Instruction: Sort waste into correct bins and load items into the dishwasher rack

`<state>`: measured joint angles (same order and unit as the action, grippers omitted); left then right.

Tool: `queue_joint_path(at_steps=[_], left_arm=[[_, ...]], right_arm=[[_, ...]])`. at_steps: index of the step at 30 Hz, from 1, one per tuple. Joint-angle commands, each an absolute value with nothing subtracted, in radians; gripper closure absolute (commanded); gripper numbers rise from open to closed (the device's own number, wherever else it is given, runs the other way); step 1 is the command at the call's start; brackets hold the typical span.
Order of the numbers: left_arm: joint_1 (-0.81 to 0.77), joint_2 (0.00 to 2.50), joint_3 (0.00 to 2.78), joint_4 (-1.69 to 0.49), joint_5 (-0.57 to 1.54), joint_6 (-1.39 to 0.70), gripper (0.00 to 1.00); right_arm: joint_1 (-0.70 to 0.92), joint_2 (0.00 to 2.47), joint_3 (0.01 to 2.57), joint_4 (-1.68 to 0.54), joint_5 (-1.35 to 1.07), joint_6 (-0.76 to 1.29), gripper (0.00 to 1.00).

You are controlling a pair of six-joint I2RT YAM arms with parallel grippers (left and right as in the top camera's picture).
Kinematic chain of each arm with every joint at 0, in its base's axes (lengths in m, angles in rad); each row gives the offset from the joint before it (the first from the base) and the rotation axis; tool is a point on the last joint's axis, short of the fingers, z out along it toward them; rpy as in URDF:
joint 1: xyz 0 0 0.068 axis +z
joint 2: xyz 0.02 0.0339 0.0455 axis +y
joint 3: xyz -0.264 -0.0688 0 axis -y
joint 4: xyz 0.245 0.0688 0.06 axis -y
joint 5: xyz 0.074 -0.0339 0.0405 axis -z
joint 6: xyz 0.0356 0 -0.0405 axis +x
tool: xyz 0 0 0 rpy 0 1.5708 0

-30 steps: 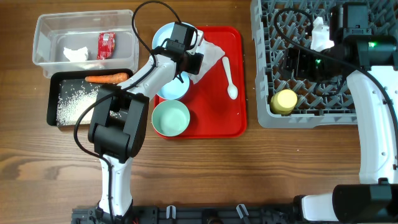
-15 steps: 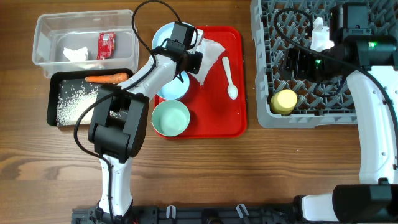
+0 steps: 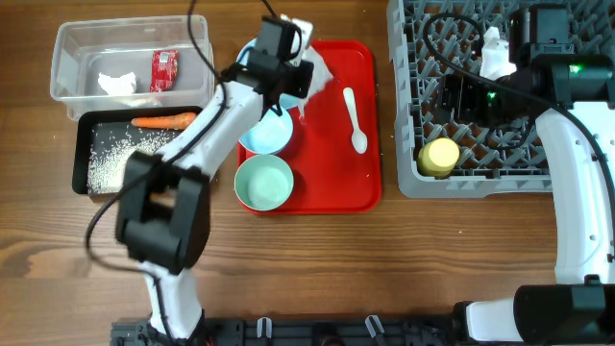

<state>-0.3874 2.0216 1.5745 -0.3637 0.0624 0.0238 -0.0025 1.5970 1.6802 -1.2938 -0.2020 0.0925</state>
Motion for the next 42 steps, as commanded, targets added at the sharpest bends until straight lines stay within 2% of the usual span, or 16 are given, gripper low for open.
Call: queue_joint_path(at_steps=[1, 11, 22, 29, 30, 31, 33, 35, 42], left_arm=[[-0.386, 1.897, 1.577, -0.36, 0.077, 0.007, 0.96], [-0.247, 1.84, 1.577, -0.385, -0.047, 0.007, 0.96], [-0.022, 1.84, 1.577, -0.418, -0.051, 0.007, 0.96], [0.063, 1.862, 1.576, -0.459, -0.051, 0.007, 0.95], [0.072, 1.868, 1.576, -0.463, -0.051, 0.007, 0.92], [0.08, 1.874, 1.576, -0.465, -0.051, 0.007, 0.83], [0.096, 1.886, 1.576, -0.464, -0.051, 0.007, 0.46], [0.111, 1.895, 1.576, -0.461, -0.051, 0.006, 0.0], [0.138, 1.888, 1.577, -0.462, -0.05, -0.057, 0.0]], right_arm=[[0.002, 1.597, 1.693, -1.293, -0.212, 0.105, 0.07], [0.002, 1.597, 1.693, -1.291, -0.212, 0.104, 0.07], [0.002, 1.597, 1.693, -1.276, -0.212, 0.105, 0.07], [0.002, 1.597, 1.693, -1.274, -0.212, 0.105, 0.07], [0.002, 1.597, 1.693, -1.273, -0.212, 0.105, 0.07], [0.002, 1.597, 1.693, -1.274, -0.212, 0.105, 0.07], [0.002, 1.597, 1.693, -1.276, -0.212, 0.104, 0.07], [0.002, 1.597, 1.693, -1.28, -0.212, 0.104, 0.07], [0.002, 1.597, 1.693, -1.279, -0.212, 0.105, 0.07]])
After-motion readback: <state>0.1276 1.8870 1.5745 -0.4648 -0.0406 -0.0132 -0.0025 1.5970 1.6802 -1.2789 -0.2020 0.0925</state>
